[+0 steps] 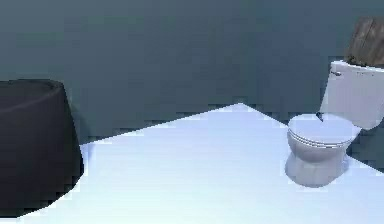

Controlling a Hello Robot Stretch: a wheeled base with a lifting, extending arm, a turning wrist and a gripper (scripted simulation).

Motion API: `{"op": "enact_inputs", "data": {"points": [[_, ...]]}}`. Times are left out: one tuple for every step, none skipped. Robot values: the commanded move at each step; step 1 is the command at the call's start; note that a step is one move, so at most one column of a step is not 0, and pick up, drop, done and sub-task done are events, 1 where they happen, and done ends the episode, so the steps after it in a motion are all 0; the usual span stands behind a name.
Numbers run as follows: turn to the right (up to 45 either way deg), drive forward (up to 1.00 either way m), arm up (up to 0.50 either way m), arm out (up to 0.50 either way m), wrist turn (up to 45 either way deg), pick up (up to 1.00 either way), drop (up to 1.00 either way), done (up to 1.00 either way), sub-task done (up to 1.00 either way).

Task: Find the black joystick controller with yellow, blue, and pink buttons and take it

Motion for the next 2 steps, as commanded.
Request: {"op": "enact_inputs", "data": {"points": [[45.0,0.0,0.0,0.0,0.0,0.0,0.0,0.0,0.0],[45.0,0.0,0.0,0.0,0.0,0.0,0.0,0.0,0.0]]}}
